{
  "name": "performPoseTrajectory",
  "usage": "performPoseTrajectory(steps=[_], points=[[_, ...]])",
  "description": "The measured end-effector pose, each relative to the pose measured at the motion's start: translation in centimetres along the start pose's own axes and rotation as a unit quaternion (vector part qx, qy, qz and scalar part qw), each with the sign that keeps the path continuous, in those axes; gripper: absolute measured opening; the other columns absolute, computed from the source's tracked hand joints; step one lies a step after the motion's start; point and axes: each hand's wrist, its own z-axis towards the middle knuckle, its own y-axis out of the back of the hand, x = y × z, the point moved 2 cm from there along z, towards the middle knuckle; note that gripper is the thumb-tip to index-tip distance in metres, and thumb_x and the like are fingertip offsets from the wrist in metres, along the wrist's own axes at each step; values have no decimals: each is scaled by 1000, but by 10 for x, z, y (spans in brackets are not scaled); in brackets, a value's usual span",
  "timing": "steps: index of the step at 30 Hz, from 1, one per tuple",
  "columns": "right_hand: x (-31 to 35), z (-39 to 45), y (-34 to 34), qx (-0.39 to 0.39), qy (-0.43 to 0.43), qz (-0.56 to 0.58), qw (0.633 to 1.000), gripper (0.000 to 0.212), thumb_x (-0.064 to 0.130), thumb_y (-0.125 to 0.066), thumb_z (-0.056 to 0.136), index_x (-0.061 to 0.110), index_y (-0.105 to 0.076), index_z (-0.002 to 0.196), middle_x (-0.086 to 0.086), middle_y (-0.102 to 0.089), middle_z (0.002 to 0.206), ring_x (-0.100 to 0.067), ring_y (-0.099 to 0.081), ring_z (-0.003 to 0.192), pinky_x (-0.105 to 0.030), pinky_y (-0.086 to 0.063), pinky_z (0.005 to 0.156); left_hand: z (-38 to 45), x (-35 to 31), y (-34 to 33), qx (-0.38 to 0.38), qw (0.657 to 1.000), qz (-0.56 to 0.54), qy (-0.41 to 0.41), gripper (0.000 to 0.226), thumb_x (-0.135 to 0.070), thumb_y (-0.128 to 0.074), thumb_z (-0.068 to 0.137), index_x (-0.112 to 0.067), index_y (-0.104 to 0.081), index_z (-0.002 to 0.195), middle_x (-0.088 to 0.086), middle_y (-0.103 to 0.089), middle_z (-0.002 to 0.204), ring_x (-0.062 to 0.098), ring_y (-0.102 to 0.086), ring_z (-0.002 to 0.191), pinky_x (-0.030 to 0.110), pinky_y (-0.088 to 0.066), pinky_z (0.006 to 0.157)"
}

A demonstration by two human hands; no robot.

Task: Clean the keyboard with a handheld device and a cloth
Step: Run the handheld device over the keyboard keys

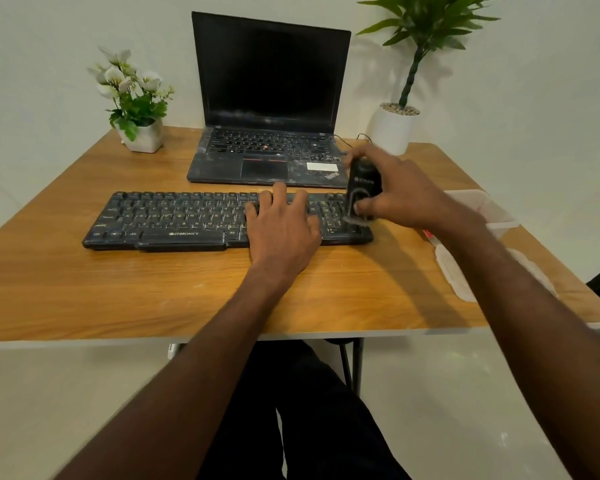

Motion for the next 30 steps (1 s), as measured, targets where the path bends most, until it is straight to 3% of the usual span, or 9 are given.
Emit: performPoseTrajectory(steps=[3,10,12,14,17,22,25,27,30], points=[[2,-1,-21,-82,3,93,992,72,10,-82,80,36,-44,135,1,-56,128,-15,-66,104,-27,-62,75,-1,2,-2,-6,1000,-6,-6,33,-37,-45,104,-22,-60,129,11,-52,137,32,-51,125,58,-41,109],[-6,10,-24,-69,14,41,997,75,5,-80,83,31,-40,141,-1,-57,130,-11,-61,107,-24,-60,81,3,5,-3,-9,1000,-16,-8,30,-25,-56,102,-23,-63,130,7,-53,136,32,-50,128,57,-38,113],[2,13,-29,-27,32,30,999,72,6,-79,84,28,-42,141,-1,-57,131,-15,-60,116,-30,-59,88,3,3,-2,-11,1000,-11,-6,30,-25,-56,102,-23,-63,131,8,-53,136,33,-51,129,58,-38,114],[8,14,-27,64,46,3,997,70,9,-79,85,28,-42,141,-1,-57,130,-19,-58,120,-40,-57,94,3,2,-2,-8,1000,-6,-6,31,-28,-57,102,-23,-62,132,8,-52,137,33,-50,130,60,-37,114],[16,17,-8,177,39,-61,982,66,9,-78,85,26,-43,139,2,-58,124,-17,-57,118,-33,-53,91,2,2,-1,-8,1000,-3,-4,32,-28,-57,102,-23,-61,133,8,-52,138,33,-50,131,62,-36,116],[22,9,-15,51,33,-55,997,70,9,-79,85,22,-41,142,3,-57,123,-13,-57,113,-11,-43,77,2,2,-1,-9,1000,0,-3,34,-25,-54,102,-24,-61,135,9,-51,140,33,-49,133,61,-35,117],[11,-1,-19,92,24,-28,995,70,9,-78,87,22,-38,143,-2,-57,127,-18,-59,116,-24,-54,84,2,2,-1,-8,1000,1,-3,33,-26,-55,102,-24,-61,134,9,-51,140,33,-49,133,61,-34,118],[10,-1,-5,120,11,-63,991,72,12,-79,87,23,-38,144,-3,-57,130,-17,-57,118,-31,-54,90,2,1,0,-6,1000,2,-1,32,-27,-55,103,-24,-61,134,9,-51,141,33,-49,133,62,-33,119],[19,-7,-7,53,41,-80,995,70,16,-81,85,23,-39,141,-1,-59,125,-13,-59,112,-28,-54,88,2,1,1,-6,1000,1,-5,34,-27,-56,102,-23,-61,135,9,-51,141,34,-49,134,62,-32,120]])
